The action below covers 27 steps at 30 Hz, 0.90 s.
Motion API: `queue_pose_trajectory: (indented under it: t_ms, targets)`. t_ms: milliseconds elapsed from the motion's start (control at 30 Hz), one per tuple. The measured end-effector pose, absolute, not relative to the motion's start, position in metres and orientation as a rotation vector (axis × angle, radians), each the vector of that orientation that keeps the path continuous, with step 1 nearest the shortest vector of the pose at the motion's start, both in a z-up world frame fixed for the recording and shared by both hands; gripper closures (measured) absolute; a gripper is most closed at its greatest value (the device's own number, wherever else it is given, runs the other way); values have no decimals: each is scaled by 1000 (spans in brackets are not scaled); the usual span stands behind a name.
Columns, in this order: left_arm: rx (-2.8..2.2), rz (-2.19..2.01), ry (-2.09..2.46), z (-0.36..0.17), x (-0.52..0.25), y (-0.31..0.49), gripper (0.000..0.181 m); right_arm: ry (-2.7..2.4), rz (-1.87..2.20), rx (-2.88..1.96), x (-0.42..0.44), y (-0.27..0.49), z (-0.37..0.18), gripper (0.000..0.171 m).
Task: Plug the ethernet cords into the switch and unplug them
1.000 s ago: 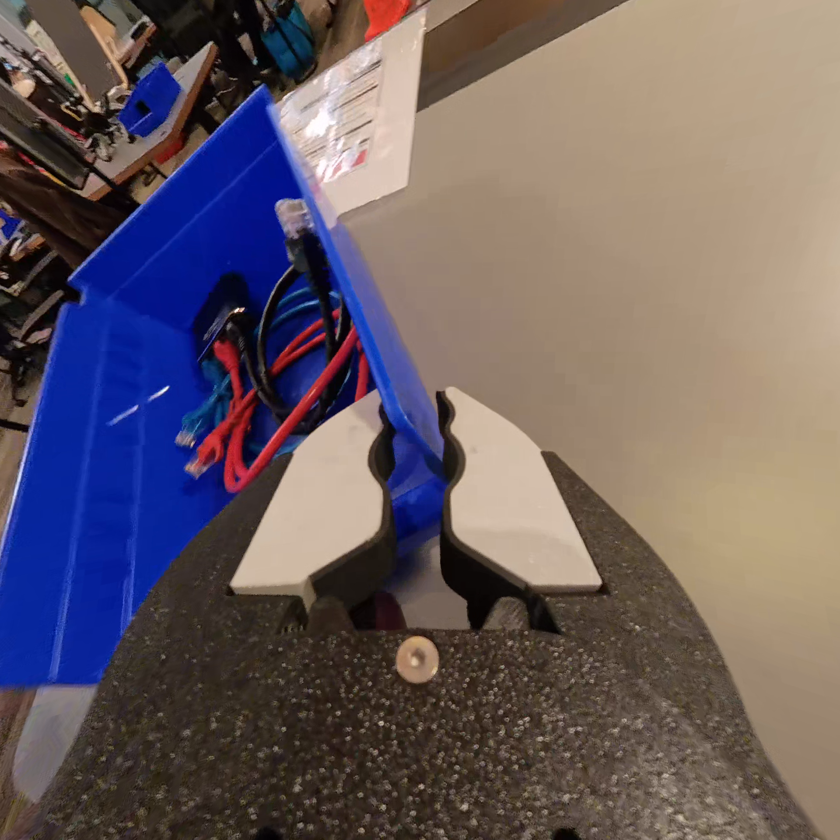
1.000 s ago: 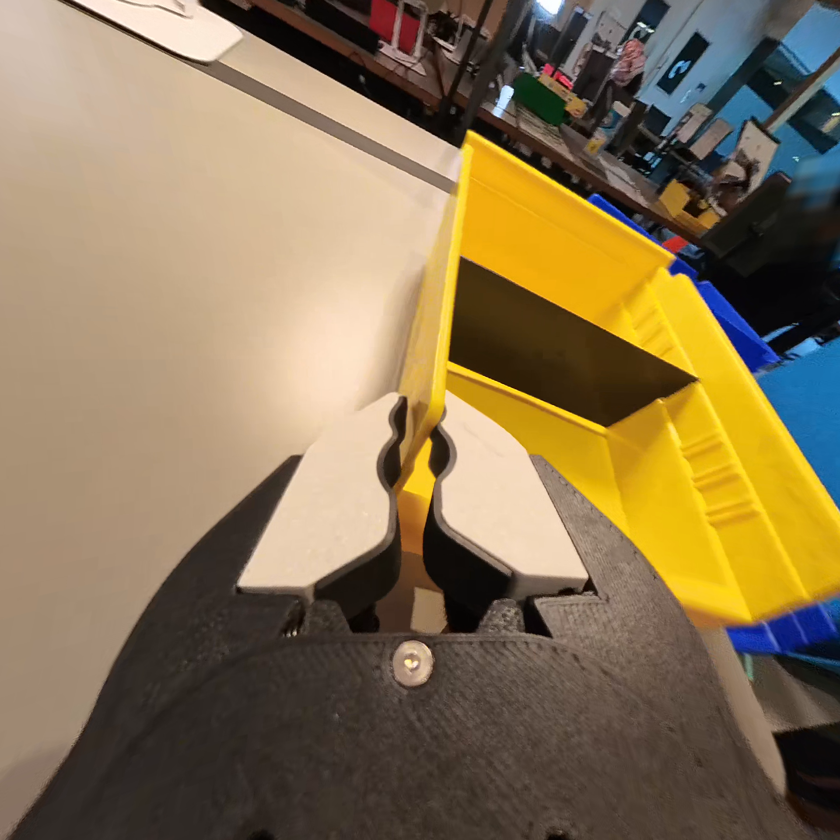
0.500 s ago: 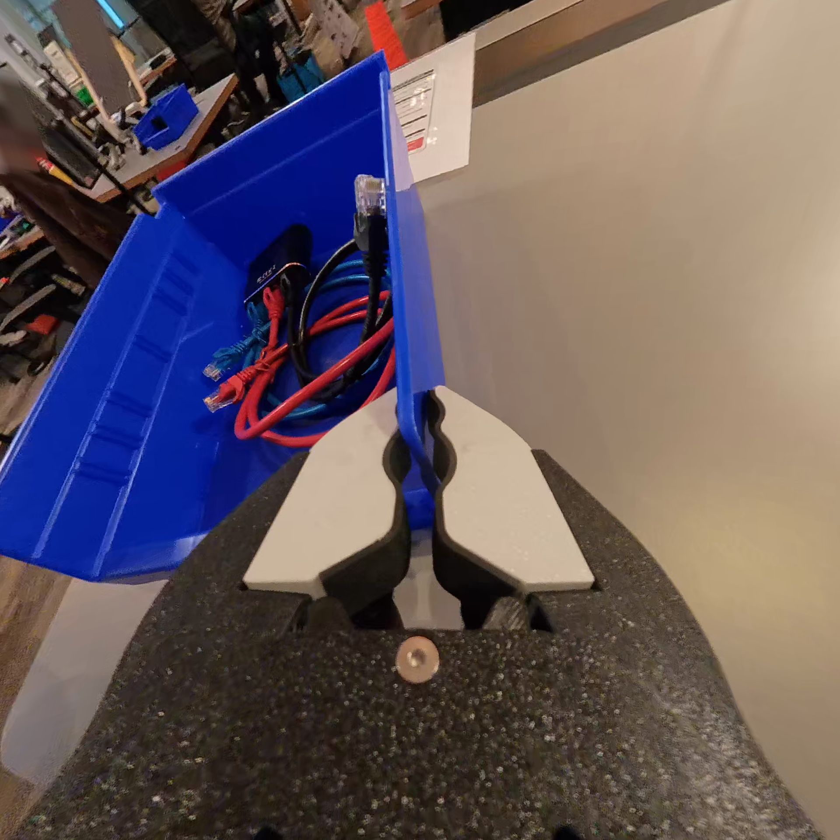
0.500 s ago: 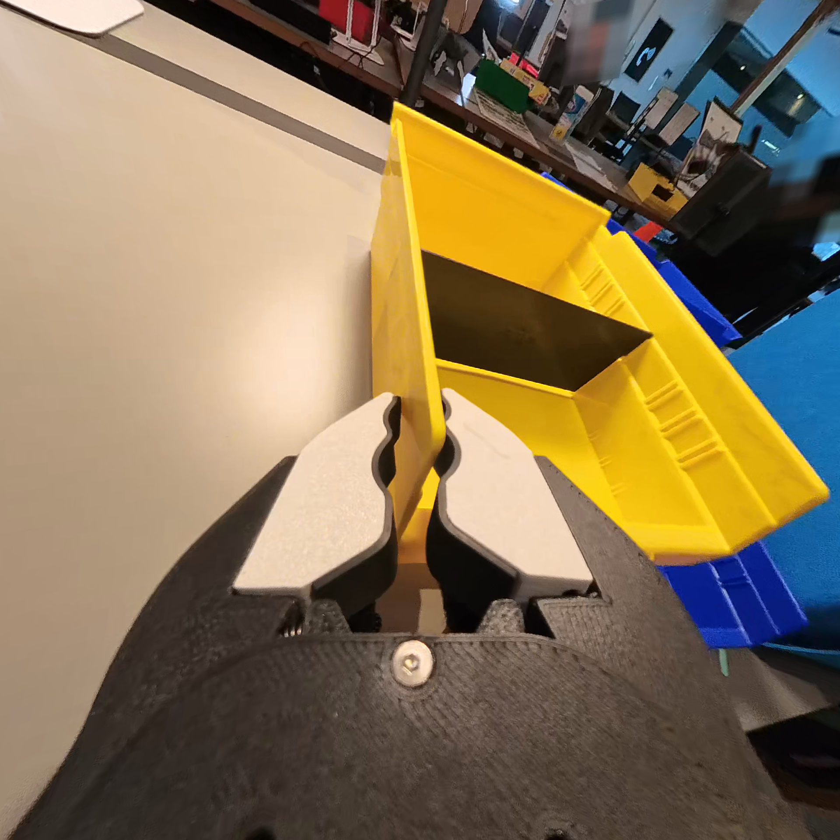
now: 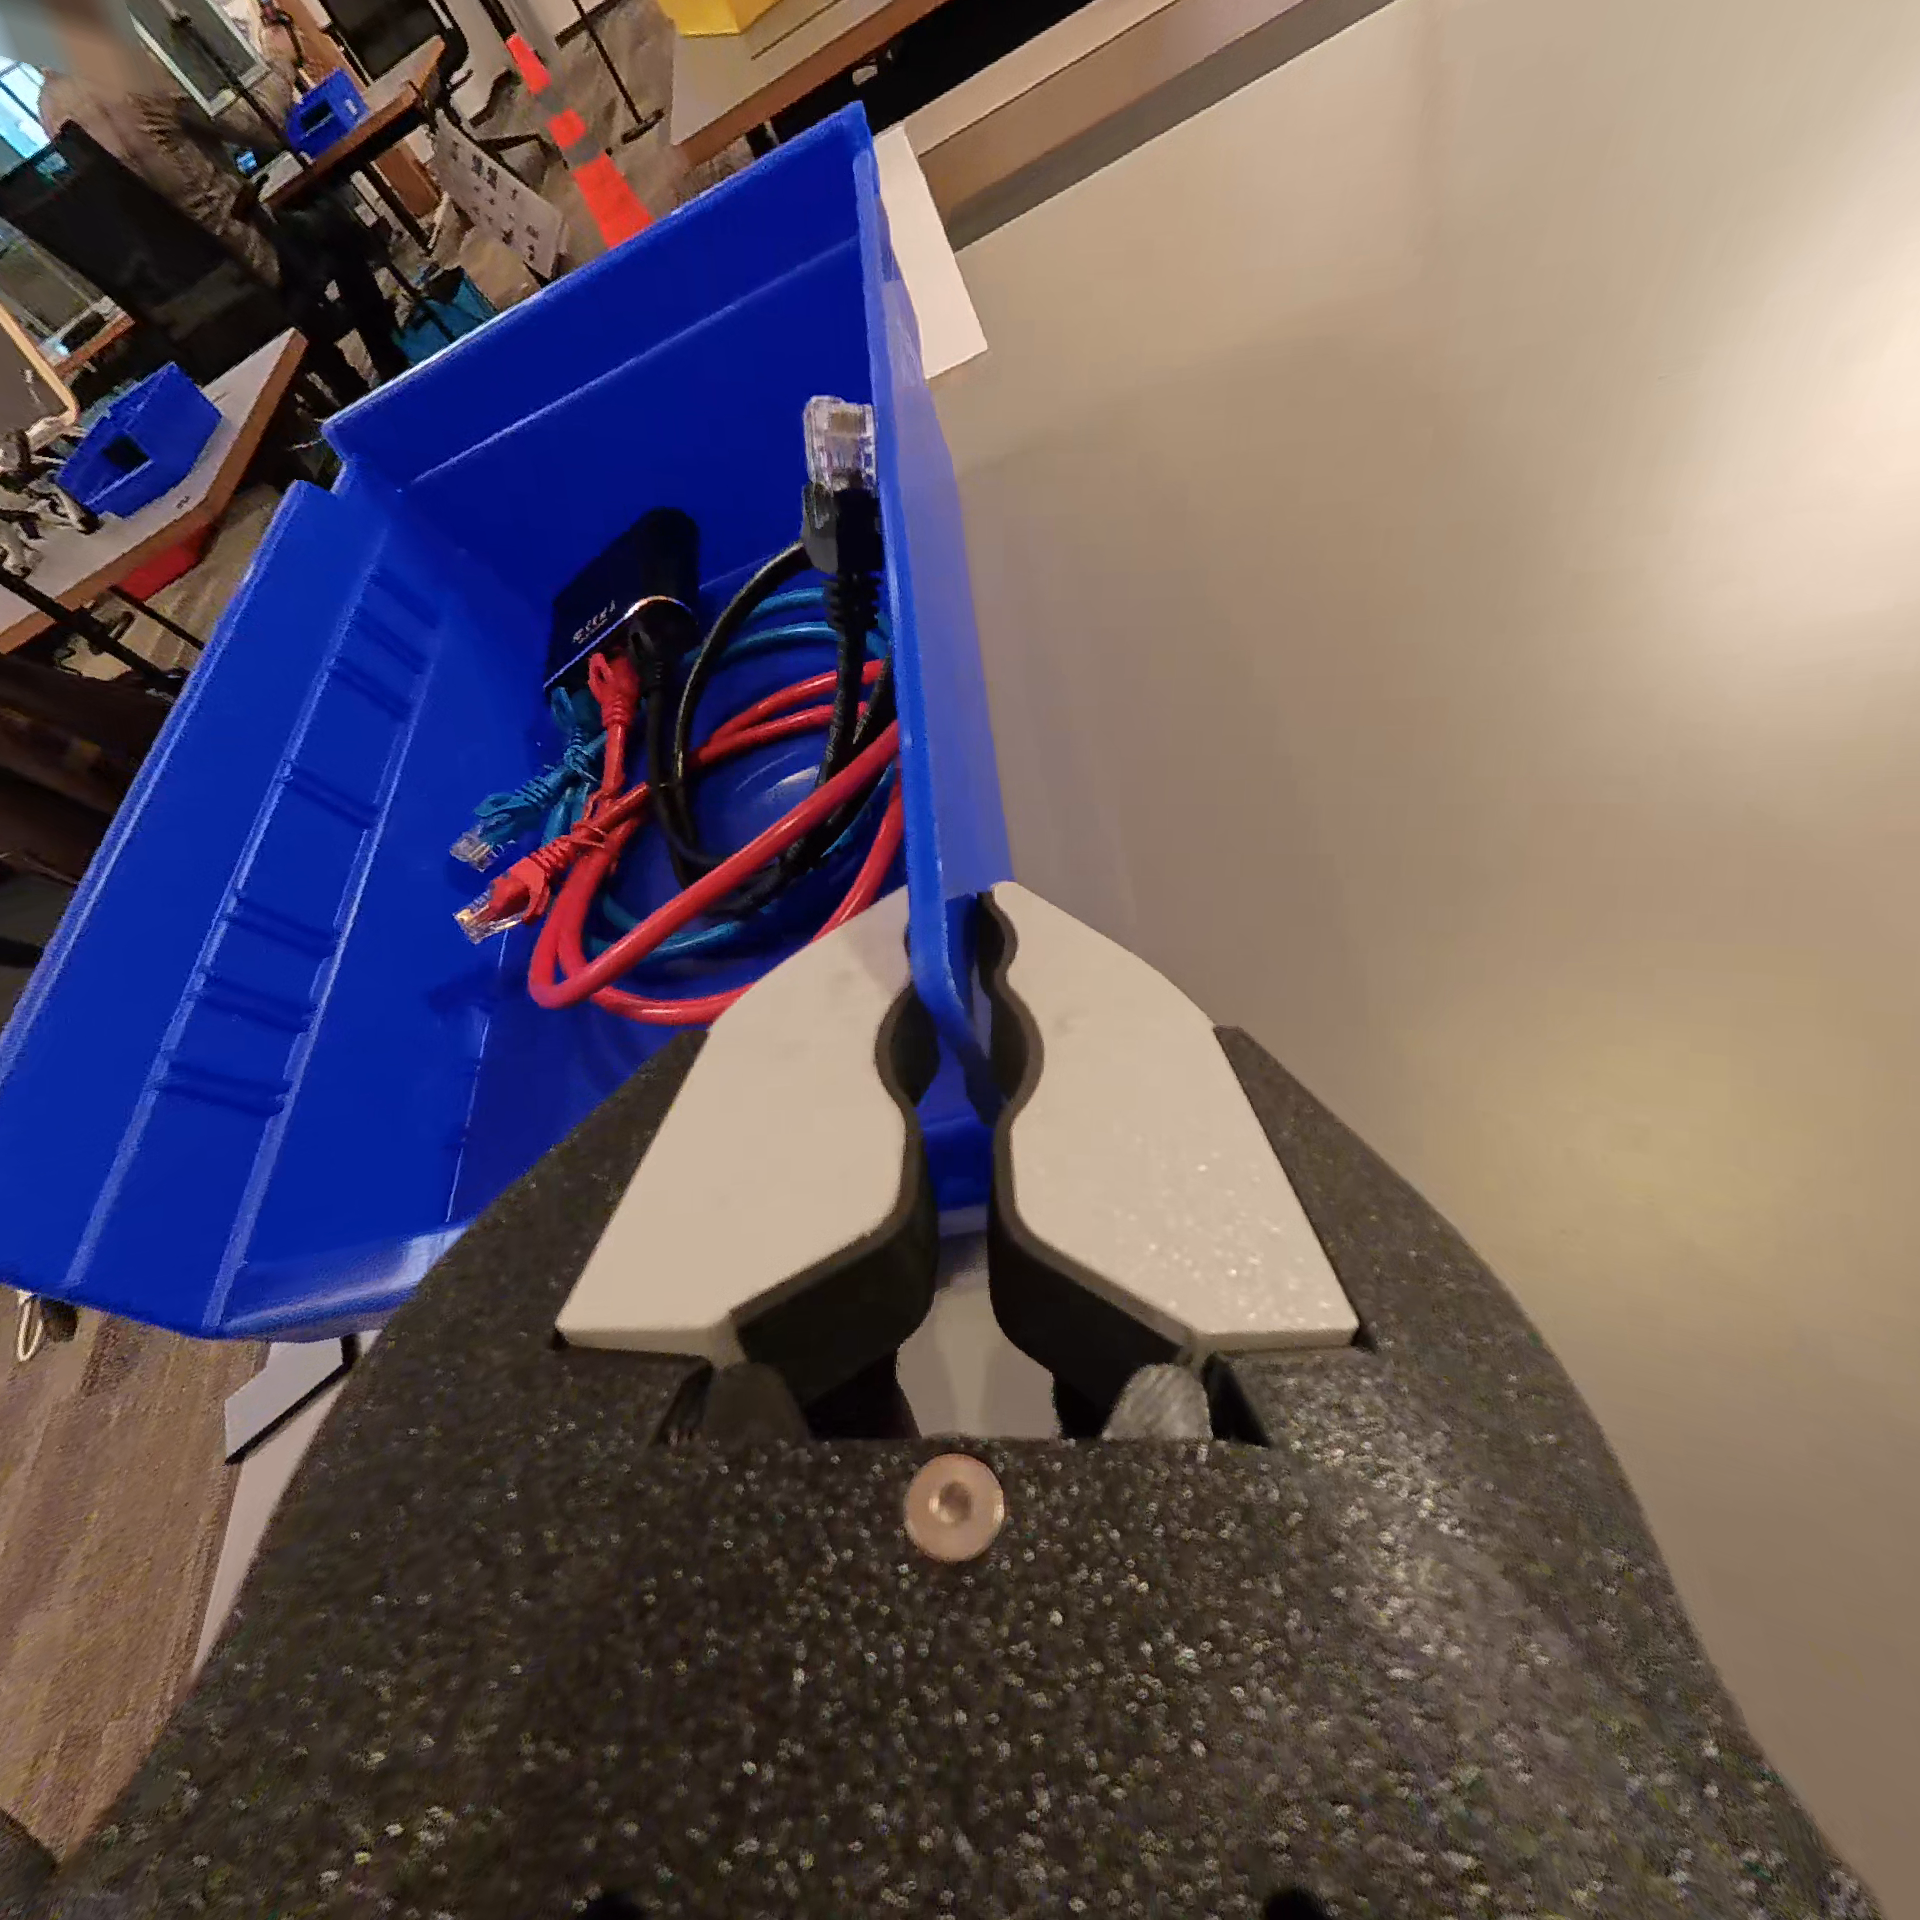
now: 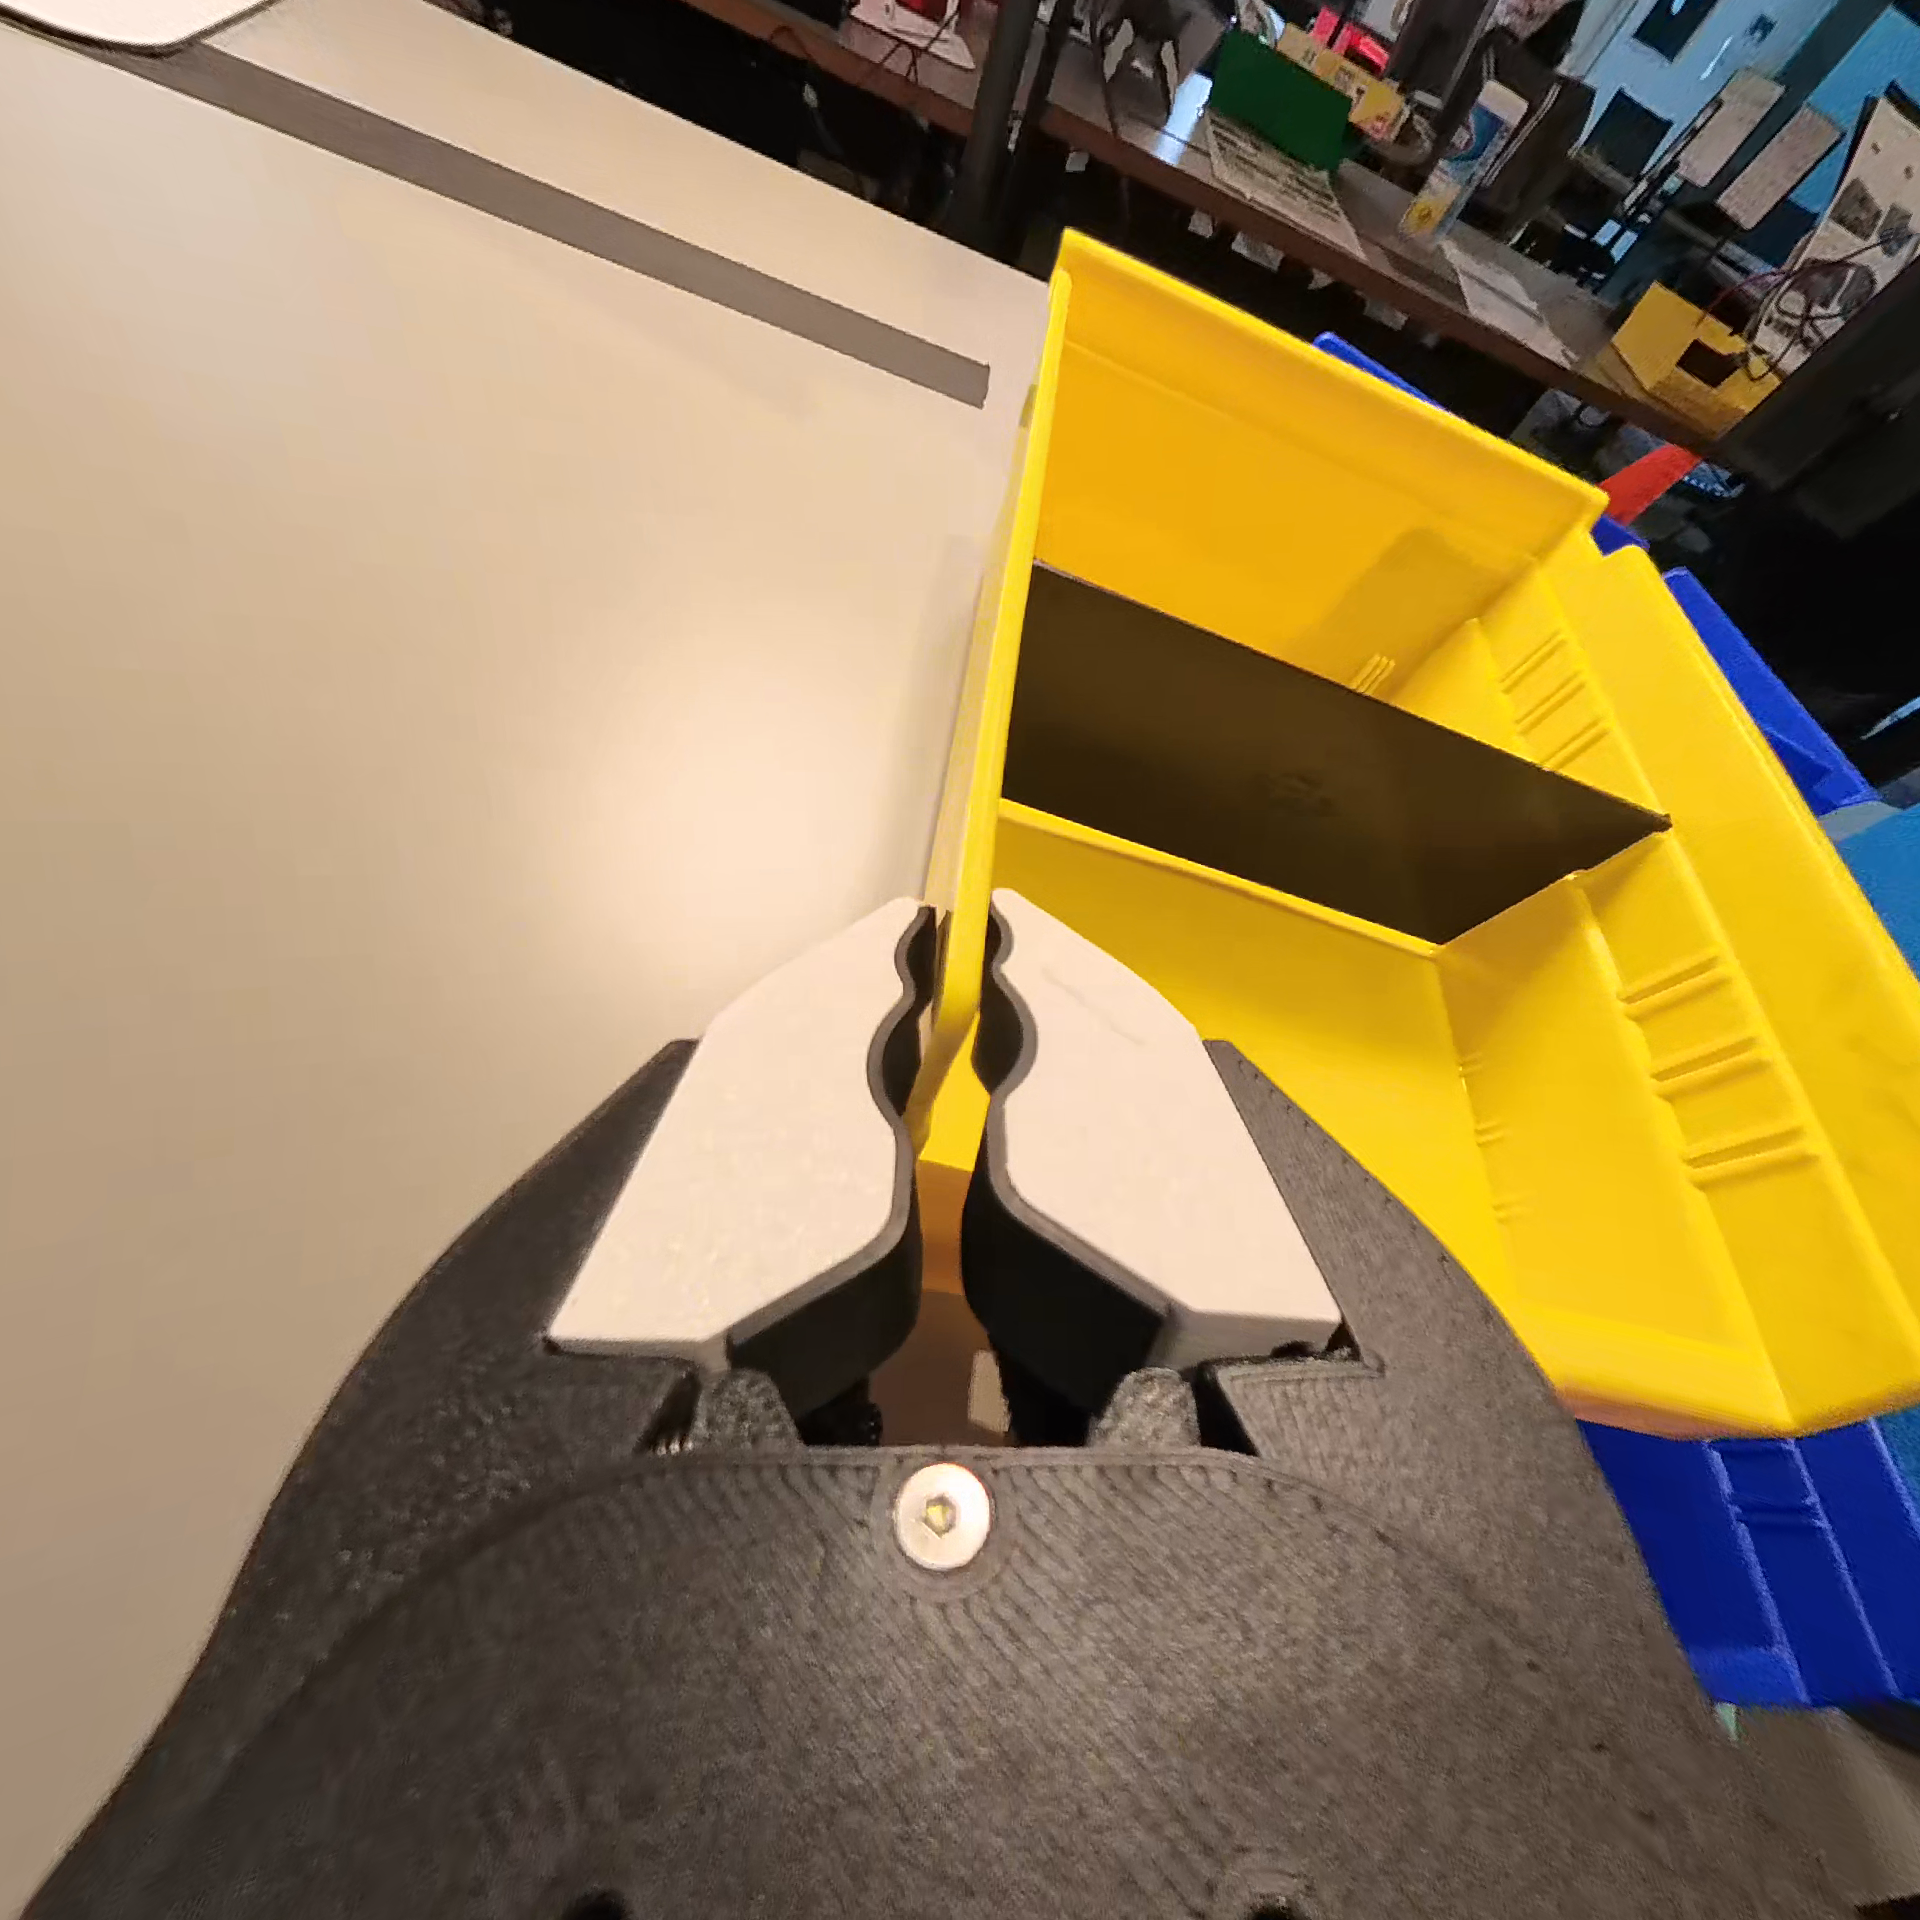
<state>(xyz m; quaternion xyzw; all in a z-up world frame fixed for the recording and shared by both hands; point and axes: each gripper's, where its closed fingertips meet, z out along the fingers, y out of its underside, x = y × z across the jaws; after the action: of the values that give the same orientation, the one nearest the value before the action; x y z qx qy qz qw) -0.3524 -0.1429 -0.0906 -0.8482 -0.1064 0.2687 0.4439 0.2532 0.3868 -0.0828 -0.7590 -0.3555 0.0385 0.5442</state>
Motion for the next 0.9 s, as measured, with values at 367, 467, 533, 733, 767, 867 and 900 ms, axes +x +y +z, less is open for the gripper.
queue_pose_trajectory:
  t_ms: [367,467,533,733,767,867,900]
  targets:
    - [-2107,655,-178,-91,-356,-144,175,-965,151,-1736,238,355,-83,165]
    - [-2097,619,-193,-91,-364,-144,176,-939,173,-1748,238,368,-83,165]
    - [-2086,597,-208,-91,-367,-146,176,-938,179,-1743,236,374,-83,166]
    - [-2058,598,-189,-90,-372,-145,176,-943,173,-1741,230,381,-83,165]
    - [-2058,600,-189,-90,-373,-144,176,-941,172,-1741,230,381,-83,165]
    - [-2059,595,-198,-90,-377,-141,176,-932,164,-1742,230,382,-83,166]
    - [-2060,597,-197,-90,-379,-141,176,-931,166,-1741,229,382,-83,165]
